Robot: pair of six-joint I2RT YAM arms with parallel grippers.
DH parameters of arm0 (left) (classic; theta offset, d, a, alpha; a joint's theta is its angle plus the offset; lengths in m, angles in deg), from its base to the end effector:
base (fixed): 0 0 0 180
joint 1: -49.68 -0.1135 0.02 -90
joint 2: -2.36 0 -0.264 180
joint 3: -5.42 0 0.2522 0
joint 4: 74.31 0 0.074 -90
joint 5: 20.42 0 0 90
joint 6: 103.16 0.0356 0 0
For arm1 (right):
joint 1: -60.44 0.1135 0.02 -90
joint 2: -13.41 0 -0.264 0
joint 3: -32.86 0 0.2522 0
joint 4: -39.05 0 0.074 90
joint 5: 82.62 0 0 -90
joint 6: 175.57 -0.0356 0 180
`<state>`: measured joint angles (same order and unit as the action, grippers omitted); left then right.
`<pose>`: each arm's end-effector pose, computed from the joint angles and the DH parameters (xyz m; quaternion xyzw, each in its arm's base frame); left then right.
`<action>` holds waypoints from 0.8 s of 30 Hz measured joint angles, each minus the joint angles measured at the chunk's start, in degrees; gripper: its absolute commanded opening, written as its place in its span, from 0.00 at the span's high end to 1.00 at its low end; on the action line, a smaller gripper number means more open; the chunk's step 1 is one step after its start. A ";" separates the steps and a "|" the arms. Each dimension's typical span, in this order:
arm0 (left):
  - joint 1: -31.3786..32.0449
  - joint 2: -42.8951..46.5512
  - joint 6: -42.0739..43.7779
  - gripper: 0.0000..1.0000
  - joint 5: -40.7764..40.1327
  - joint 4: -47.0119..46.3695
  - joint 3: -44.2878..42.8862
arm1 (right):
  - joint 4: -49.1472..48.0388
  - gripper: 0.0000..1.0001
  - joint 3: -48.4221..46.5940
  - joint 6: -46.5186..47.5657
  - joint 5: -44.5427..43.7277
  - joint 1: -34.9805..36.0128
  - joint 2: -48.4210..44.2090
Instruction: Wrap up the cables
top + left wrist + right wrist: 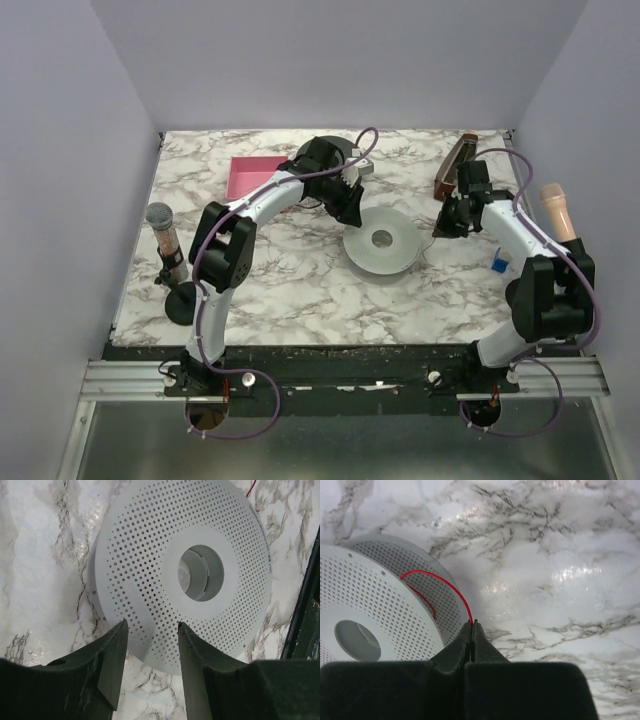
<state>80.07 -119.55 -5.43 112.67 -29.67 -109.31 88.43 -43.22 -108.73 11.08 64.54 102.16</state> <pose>0.3945 -0.2595 0.2275 0.4006 0.7916 -0.4000 0.2301 0.3107 0.0246 0.2254 0.1529 0.9578 0.0873 0.2272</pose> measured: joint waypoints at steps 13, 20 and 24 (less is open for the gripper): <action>0.81 0.68 3.17 0.49 -1.95 0.66 2.23 | 0.81 0.99 -12.00 7.08 5.03 0.42 11.80; 0.96 1.16 3.15 0.50 -2.34 -0.59 3.32 | -1.38 0.99 -9.01 7.80 9.42 0.48 13.38; 1.03 1.18 3.17 0.51 -2.51 -0.94 3.39 | -5.14 0.99 -9.42 8.00 12.90 0.48 16.31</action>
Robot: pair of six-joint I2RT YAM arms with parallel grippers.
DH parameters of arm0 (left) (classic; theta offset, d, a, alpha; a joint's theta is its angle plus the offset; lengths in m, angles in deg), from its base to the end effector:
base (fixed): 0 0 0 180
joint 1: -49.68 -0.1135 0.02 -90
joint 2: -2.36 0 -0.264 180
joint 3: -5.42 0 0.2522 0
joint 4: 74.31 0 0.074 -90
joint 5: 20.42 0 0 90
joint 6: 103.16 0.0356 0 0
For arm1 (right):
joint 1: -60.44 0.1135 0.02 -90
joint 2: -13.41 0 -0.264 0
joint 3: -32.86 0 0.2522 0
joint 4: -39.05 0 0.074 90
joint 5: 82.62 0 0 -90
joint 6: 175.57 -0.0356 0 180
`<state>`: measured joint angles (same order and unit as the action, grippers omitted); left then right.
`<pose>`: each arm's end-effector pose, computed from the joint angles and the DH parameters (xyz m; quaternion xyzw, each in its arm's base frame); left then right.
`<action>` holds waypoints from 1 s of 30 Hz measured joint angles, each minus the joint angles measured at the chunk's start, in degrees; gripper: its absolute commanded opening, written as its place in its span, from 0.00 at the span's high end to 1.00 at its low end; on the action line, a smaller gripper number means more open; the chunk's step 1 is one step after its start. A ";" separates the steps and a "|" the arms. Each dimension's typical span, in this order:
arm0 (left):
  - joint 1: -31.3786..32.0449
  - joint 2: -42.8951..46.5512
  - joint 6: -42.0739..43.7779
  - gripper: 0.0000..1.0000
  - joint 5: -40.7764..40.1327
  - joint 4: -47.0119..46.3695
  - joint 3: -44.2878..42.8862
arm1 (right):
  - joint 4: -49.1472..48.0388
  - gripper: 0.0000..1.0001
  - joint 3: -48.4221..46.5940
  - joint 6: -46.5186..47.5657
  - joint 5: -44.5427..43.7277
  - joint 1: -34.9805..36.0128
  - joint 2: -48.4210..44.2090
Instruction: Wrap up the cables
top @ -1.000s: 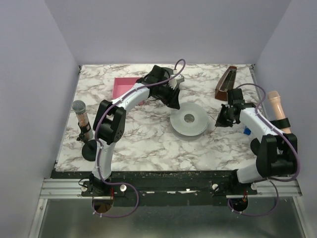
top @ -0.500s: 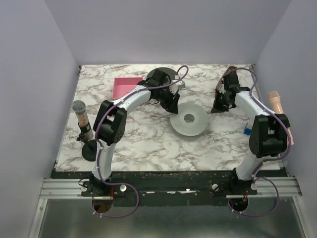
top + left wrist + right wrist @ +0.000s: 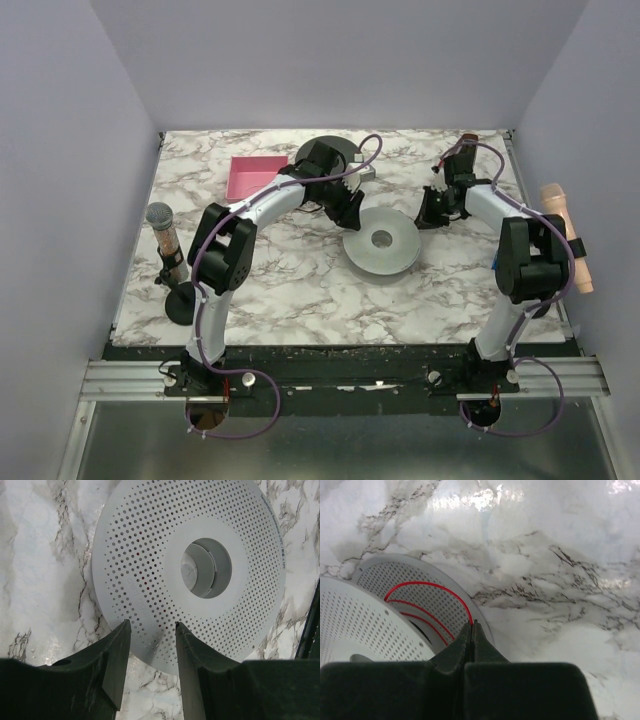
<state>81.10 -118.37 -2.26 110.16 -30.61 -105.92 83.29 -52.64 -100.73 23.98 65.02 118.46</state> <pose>0.3842 -0.2619 0.2185 0.4235 0.7901 -0.3766 0.2336 0.3720 0.0400 0.1871 0.0563 0.9627 0.1770 0.1969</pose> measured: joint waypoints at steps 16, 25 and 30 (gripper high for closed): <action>0.55 0.09 -0.24 0.52 -1.55 -1.49 0.33 | -7.06 0.80 -1.36 0.81 7.67 -0.02 5.33; 0.59 0.09 -0.20 0.51 -3.26 0.39 -1.03 | -5.64 0.60 -2.16 2.51 8.33 -0.02 6.62; 0.52 0.07 -0.17 0.51 -4.59 2.38 -3.28 | -2.47 0.53 -5.81 4.02 5.64 -0.02 6.58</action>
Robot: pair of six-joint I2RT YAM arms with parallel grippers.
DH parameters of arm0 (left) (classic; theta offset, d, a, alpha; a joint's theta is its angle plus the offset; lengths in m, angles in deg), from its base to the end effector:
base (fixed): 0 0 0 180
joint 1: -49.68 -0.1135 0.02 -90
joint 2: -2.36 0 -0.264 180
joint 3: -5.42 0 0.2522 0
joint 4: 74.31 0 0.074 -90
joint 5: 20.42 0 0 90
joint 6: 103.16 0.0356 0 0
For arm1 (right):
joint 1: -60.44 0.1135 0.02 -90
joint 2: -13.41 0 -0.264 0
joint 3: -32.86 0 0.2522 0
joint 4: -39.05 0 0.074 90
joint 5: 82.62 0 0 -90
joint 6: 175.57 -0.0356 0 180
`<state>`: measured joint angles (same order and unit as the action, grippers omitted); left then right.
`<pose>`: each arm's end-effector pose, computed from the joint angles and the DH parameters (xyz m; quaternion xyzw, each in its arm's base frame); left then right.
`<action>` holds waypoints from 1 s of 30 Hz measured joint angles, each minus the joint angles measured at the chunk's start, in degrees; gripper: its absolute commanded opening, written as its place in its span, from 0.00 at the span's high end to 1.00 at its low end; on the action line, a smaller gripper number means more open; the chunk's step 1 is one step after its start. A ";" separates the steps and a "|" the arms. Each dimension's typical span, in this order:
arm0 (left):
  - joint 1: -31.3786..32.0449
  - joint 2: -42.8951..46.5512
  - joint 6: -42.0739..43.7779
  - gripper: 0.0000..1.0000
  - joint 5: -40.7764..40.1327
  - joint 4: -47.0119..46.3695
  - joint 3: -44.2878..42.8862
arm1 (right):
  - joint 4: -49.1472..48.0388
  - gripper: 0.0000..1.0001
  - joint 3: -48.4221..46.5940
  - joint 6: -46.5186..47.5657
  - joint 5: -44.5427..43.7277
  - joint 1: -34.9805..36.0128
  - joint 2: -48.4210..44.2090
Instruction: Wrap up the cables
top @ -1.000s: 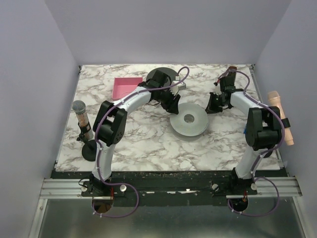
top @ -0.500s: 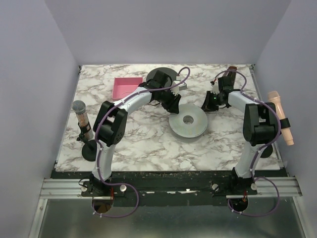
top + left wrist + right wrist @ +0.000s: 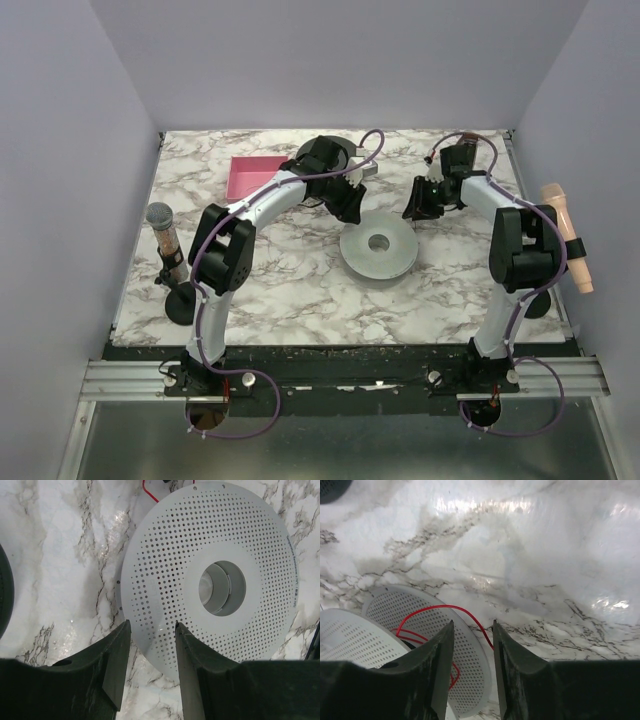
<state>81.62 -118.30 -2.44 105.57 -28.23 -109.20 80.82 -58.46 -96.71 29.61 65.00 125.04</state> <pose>0.3865 -0.2656 0.2329 0.4206 0.8015 -0.3441 0.2496 0.4016 0.0455 0.1769 0.0082 0.9534 0.2177 0.2089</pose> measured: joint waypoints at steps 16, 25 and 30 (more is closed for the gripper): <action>0.00 0.00 0.02 0.51 -1.11 0.83 -0.72 | 4.04 0.52 -7.02 2.19 -2.40 0.04 -0.35; -0.39 0.00 0.02 0.51 -1.14 0.83 -0.72 | 6.45 0.52 -7.58 1.11 -9.97 0.07 -0.94; -0.37 0.00 0.02 0.51 -1.14 0.83 -0.72 | 8.04 0.52 -7.32 0.63 -12.17 -0.31 -0.63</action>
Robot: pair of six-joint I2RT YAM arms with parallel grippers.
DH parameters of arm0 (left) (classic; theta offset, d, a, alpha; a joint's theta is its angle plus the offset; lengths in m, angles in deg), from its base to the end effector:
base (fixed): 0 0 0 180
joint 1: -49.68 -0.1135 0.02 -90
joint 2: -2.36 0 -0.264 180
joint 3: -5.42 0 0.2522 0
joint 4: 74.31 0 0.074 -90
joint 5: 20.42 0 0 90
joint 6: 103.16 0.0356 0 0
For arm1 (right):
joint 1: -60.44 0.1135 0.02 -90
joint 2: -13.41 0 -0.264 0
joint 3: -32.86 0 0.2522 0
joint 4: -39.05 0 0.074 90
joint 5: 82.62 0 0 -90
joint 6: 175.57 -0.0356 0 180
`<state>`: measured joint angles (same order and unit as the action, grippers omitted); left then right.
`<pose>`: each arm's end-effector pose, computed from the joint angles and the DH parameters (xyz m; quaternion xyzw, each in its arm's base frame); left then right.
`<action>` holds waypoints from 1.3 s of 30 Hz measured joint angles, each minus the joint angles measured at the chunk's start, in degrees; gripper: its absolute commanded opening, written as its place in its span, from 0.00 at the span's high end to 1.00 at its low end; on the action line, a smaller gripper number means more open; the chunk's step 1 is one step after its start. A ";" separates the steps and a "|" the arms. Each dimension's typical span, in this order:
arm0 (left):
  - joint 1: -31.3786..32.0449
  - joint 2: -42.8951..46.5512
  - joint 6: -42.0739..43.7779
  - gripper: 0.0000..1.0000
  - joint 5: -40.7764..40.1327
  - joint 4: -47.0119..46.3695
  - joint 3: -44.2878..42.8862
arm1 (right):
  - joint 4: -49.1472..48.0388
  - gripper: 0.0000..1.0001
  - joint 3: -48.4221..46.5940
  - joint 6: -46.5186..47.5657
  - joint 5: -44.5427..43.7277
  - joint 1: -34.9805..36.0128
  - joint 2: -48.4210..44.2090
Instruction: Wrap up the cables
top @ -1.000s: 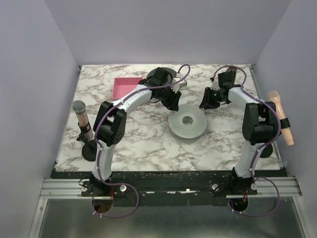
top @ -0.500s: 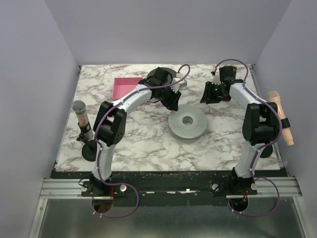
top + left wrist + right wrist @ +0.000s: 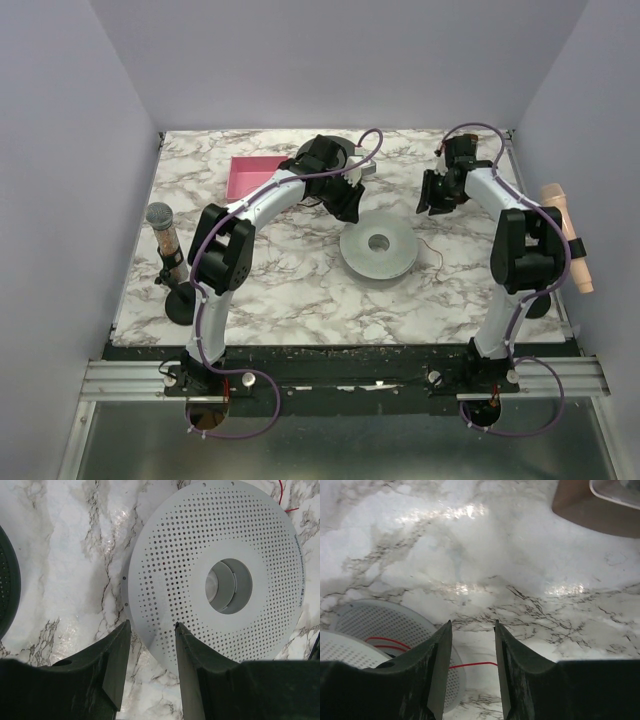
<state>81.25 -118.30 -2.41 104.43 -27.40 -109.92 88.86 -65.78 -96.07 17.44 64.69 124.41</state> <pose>0.3889 -0.2628 0.2356 0.4163 0.8069 -0.3345 0.2525 0.4103 0.0367 0.2095 0.0317 0.9666 0.1152 0.2267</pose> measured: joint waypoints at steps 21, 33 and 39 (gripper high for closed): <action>0.00 0.26 -0.07 0.51 0.04 -0.55 0.74 | 5.09 0.50 26.82 -3.82 -7.67 -0.52 -18.73; -0.02 8.24 -1.20 0.52 0.07 -4.72 9.99 | 3.34 0.99 27.36 -5.11 -7.85 -0.83 -14.21; -0.07 16.81 -1.14 0.52 0.07 -8.28 20.02 | 1.27 0.99 26.67 -4.39 -7.19 -1.66 -14.21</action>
<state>81.18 -101.50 -3.55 104.50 -35.68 -89.90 90.13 -39.11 -100.47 10.25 63.03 110.20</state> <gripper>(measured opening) 0.482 0.013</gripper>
